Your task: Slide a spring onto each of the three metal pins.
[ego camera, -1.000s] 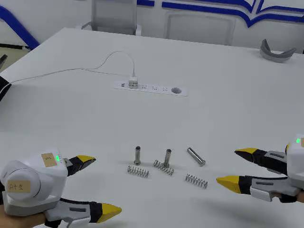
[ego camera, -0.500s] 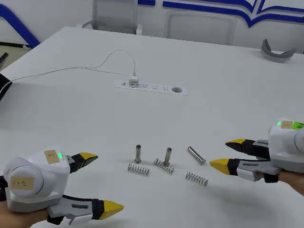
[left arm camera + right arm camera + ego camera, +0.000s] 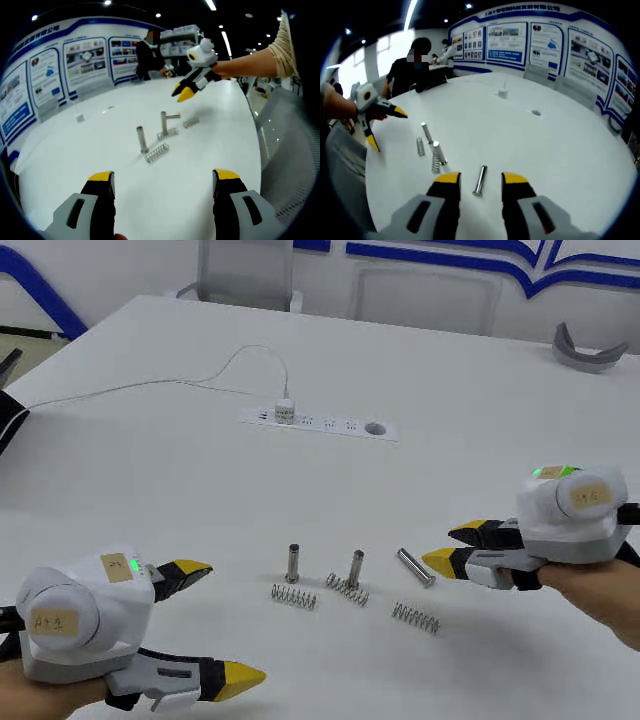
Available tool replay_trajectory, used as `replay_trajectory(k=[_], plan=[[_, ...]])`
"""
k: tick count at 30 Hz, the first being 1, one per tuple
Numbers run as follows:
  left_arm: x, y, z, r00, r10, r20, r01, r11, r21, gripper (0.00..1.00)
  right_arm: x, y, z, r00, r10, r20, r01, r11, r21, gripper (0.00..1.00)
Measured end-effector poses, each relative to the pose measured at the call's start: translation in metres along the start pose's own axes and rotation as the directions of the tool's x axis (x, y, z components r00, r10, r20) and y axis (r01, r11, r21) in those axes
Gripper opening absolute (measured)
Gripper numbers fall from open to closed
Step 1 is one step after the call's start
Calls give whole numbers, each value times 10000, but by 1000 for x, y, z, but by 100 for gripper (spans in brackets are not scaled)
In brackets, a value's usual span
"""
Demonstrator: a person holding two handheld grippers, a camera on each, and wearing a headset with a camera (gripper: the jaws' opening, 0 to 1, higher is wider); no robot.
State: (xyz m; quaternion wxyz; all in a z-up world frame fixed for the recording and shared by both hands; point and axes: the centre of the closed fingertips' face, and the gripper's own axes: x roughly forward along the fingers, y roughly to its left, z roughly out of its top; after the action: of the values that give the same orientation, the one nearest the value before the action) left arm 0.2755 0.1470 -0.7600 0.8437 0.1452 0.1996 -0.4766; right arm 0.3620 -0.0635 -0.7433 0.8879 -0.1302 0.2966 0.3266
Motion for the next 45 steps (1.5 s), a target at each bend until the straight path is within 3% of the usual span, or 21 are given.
replay_trajectory(k=[19, 25, 45], plan=[[3, -4, 2, 9999, -122, 24, 122, 9999, 29, 81, 36, -2, -7, 9911, -365, -1280, 408, 9987, 311, 21], [4, -5, 1, 9999, -155, -2, 155, 9999, 3, 80, 48, -2, -15, 9824, -419, -1821, 513, 9976, 471, 17], [3, -5, -2, 9999, -143, -2, 143, 9998, -127, 80, 66, -4, -27, 9604, -273, -2772, 527, 9950, 845, 10]])
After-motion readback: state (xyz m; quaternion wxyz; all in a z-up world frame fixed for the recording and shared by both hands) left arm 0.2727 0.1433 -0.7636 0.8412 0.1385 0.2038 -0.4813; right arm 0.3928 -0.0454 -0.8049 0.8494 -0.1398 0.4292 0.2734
